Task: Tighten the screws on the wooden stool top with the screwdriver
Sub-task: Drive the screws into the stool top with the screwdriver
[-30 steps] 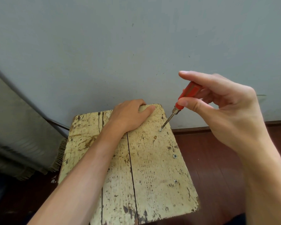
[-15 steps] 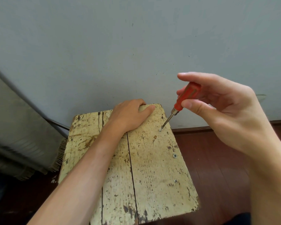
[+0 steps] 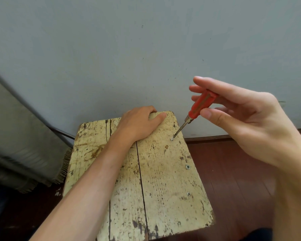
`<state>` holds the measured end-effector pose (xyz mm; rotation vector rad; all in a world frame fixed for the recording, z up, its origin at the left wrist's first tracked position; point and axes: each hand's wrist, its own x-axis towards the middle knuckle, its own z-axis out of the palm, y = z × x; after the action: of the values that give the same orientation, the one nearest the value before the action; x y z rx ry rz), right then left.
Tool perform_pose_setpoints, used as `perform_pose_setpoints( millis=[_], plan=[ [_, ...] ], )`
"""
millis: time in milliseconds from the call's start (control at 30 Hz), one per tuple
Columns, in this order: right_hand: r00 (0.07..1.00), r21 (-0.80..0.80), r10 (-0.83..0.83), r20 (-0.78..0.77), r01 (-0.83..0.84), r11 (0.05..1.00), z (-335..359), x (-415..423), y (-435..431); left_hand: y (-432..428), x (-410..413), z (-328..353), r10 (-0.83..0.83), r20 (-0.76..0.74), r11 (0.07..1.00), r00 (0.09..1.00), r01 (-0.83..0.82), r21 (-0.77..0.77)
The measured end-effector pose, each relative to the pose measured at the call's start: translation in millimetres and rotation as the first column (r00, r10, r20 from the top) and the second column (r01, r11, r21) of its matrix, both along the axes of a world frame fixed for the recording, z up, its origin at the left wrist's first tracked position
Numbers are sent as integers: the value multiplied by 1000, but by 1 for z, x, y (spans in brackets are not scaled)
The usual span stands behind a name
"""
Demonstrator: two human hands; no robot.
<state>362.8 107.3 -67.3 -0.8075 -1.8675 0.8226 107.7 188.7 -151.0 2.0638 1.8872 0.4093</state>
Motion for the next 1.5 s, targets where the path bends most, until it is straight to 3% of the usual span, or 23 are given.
perform_pose_setpoints(
  millis=[700, 1033, 1500],
  plan=[
    [988, 90, -149, -26, 151, 984, -5, -7, 6, -2, 0, 1, 9, 14, 1000, 1000, -9, -9],
    [997, 4, -53, -49, 53, 999, -5, 3, 4, -2, 1, 2, 11, 14, 1000, 1000, -10, -15],
    [991, 73, -133, -19, 134, 988, -5, -4, 7, -2, 0, 2, 7, 9, 1000, 1000, -7, -16]
  ],
)
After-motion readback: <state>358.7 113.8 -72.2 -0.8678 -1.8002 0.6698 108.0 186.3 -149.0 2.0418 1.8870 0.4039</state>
